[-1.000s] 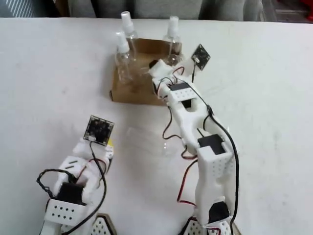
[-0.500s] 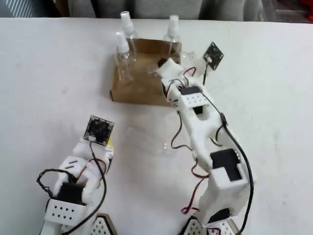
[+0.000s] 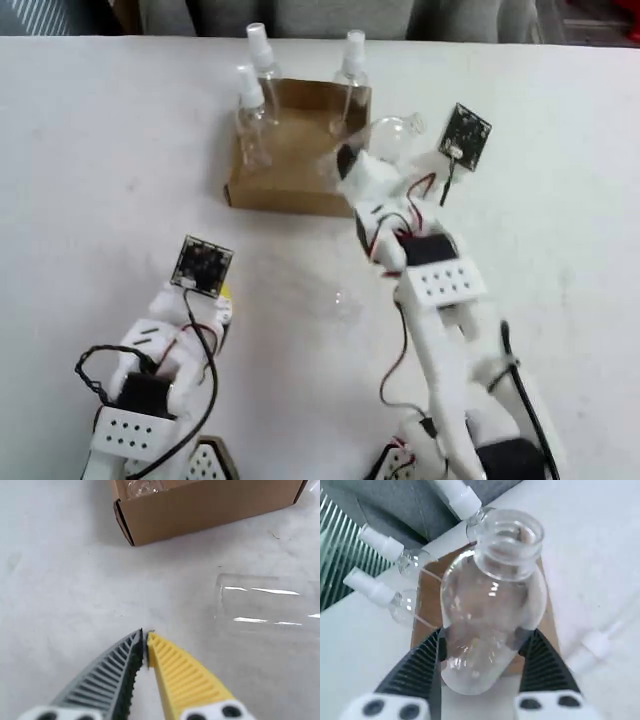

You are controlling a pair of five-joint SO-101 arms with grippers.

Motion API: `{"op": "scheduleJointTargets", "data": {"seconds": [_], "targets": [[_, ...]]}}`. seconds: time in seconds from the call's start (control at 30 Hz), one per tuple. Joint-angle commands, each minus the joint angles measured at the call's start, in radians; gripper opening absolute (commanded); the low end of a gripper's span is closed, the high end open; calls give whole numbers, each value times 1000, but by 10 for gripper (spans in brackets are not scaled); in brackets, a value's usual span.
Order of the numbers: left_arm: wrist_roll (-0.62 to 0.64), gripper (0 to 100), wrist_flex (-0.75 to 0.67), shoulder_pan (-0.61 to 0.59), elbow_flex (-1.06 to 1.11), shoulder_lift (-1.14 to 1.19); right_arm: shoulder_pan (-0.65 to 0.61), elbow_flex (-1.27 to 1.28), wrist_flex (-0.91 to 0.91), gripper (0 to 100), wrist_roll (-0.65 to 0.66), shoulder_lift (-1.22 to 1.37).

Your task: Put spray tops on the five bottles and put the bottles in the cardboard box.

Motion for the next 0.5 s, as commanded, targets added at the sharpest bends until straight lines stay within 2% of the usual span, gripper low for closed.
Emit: {"op": "scheduleJointTargets", "data": {"seconds": [0.0, 0.2, 0.33, 0.47], "targets": [[-6, 24, -14, -7, -5, -8, 13, 8, 223, 15, 124, -225], [-6, 24, -11, -7, -5, -8, 27, 6, 570, 15, 402, -406], [-6, 24, -8, -7, -5, -8, -5, 9, 791, 15, 568, -407], [-6, 24, -8, -7, -5, -8, -12, 12, 934, 15, 663, -357]]}}
